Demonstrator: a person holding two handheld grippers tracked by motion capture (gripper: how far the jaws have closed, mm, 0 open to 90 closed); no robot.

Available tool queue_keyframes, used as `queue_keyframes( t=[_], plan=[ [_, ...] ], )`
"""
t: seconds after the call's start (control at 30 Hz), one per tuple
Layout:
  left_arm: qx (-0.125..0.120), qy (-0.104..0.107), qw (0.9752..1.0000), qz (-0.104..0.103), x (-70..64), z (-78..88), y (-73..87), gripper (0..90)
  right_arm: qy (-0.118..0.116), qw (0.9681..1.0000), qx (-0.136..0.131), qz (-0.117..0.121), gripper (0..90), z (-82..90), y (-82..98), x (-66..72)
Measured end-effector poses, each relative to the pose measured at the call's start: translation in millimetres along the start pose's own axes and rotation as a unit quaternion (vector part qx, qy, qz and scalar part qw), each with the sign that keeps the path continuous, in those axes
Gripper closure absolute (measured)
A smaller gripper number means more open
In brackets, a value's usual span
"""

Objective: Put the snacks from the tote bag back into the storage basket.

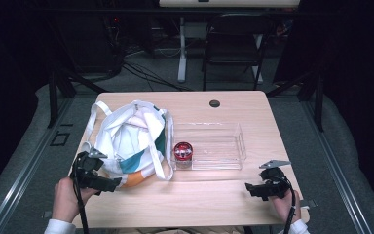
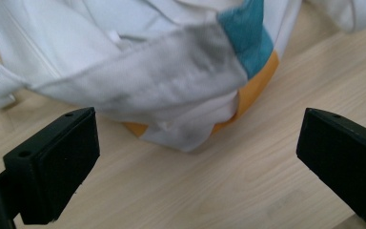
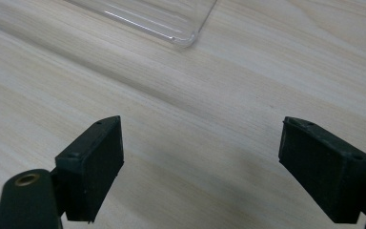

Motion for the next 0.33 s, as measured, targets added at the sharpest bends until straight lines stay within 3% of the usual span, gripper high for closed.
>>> queue_keyframes(
  t=[0.1,0.33],
  plan=[
    [-0.002,-0.005,1.0,-0.004,0.3,-7.2,8.5,1.7,0.007,0.9999,0.007,0.003,14.8,-1.0,0.1,-0.1],
    [0.042,0.001,0.9989,-0.021,-4.0,-27.8,19.9,3.5,0.012,0.9999,0.012,-0.002,14.7,-1.9,-0.5,-1.4]
  ],
)
Point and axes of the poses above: each handheld gripper's, and its own axes: z roughly backward along the jaws, y roughly out of its underside, x roughly to its left, the point moved 4 cm from there along -z, roughly forward along the jaws, and after that the axes turned 4 degrees about z, right-handed, at the moved point
